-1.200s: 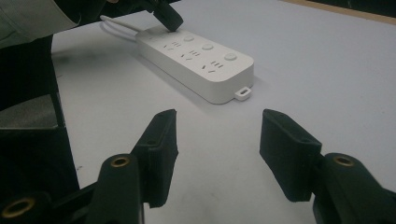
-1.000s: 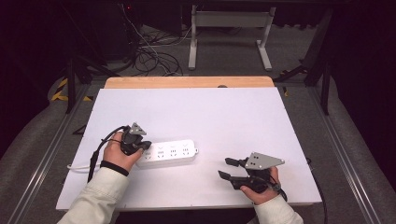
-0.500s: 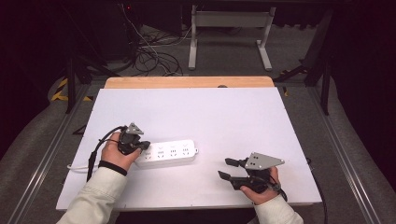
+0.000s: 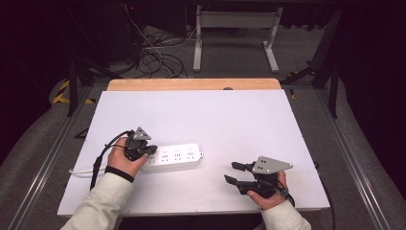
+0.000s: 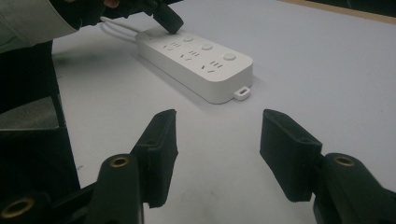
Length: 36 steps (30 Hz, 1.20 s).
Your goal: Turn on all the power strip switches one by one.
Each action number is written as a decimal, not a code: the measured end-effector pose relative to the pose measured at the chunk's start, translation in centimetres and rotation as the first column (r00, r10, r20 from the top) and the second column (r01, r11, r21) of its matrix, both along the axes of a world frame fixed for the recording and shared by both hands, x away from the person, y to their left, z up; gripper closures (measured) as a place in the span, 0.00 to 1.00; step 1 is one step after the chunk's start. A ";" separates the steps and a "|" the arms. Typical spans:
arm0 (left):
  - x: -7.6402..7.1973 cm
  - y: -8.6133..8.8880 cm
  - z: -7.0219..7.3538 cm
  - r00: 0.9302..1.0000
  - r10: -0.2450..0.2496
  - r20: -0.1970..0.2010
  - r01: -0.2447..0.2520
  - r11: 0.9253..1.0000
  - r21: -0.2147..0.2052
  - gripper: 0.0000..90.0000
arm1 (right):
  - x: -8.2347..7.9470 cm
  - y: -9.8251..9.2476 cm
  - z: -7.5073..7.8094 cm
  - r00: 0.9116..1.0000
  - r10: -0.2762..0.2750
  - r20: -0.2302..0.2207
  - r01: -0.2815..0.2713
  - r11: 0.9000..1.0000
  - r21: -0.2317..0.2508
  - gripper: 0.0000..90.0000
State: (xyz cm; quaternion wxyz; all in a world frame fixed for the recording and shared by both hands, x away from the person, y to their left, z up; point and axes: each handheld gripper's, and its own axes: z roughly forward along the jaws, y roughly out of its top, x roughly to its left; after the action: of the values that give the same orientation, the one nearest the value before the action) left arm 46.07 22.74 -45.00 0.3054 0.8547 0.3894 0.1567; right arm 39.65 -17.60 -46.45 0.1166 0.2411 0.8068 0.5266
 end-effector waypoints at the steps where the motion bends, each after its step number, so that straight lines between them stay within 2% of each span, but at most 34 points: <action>1: 0.0 0.0 0.0 1.000 0.000 0.000 0.000 1.000 0.000 1.00 | 0.0 0.0 0.0 1.000 -0.001 0.000 0.001 1.000 0.001 0.52; 4: -0.3 0.2 0.5 1.000 -0.009 0.030 0.009 1.000 -0.015 1.00 | 0.0 0.0 0.0 1.000 -0.002 0.000 0.002 1.000 0.001 0.52; 7: -0.3 0.5 0.9 0.999 -0.004 0.045 0.007 0.997 -0.071 1.00 | 0.0 0.1 0.0 1.000 -0.002 -0.002 0.002 1.000 -0.001 0.52; 10: -0.3 0.6 1.3 0.998 -0.004 0.063 0.010 0.996 -0.092 1.00 | 0.0 0.1 0.0 1.000 -0.003 -0.001 0.003 1.000 -0.001 0.52; 11: -0.3 0.4 1.5 0.998 -0.010 0.065 0.017 0.993 -0.114 1.00 | 0.0 0.1 0.0 1.000 -0.003 -0.001 0.003 1.000 -0.001 0.52; 15: -0.2 0.0 1.9 0.996 -0.029 0.088 0.039 0.992 -0.119 1.00 | 0.0 0.1 0.0 1.000 -0.002 -0.002 0.002 1.000 0.001 0.52; 19: 0.1 -0.8 1.8 0.996 -0.057 0.072 0.065 0.991 -0.117 1.00 | 0.1 0.0 -0.1 1.000 0.000 -0.005 0.000 1.000 0.002 0.52; 23: 0.6 -1.3 1.2 0.997 -0.060 0.047 0.065 0.991 -0.120 1.00 | 0.0 0.0 -0.1 1.000 0.001 -0.005 -0.001 1.000 0.004 0.52; 24: 0.8 -1.5 0.8 0.998 -0.064 0.030 0.067 0.990 -0.121 1.00 | 0.0 0.0 -0.1 1.000 0.002 -0.006 -0.002 1.000 0.003 0.52; 26: 0.9 -1.6 0.7 0.997 -0.071 0.027 0.074 0.991 -0.115 1.00 | 0.1 0.0 -0.1 1.000 0.001 -0.006 -0.001 1.000 0.001 0.52; 31: 1.1 -2.0 0.3 0.998 -0.068 0.006 0.068 0.990 -0.120 1.00 | 0.0 0.0 -0.1 1.000 0.006 -0.007 -0.006 1.000 0.003 0.52; 32: 1.2 -2.0 0.2 0.998 -0.064 -0.010 0.062 0.991 -0.116 1.00 | 0.0 0.0 -0.1 1.000 0.006 -0.007 -0.006 1.000 0.003 0.52; 36: 1.3 -2.0 0.1 0.998 -0.063 -0.016 0.061 0.993 -0.097 1.00 | 0.1 0.0 -0.1 1.000 0.007 -0.008 -0.007 1.000 0.002 0.52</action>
State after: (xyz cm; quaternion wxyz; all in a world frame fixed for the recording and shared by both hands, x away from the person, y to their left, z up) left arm 47.42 20.77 -44.94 0.3471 0.8523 0.3725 0.1200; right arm 39.71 -17.58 -46.53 0.1115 0.2404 0.8076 0.5268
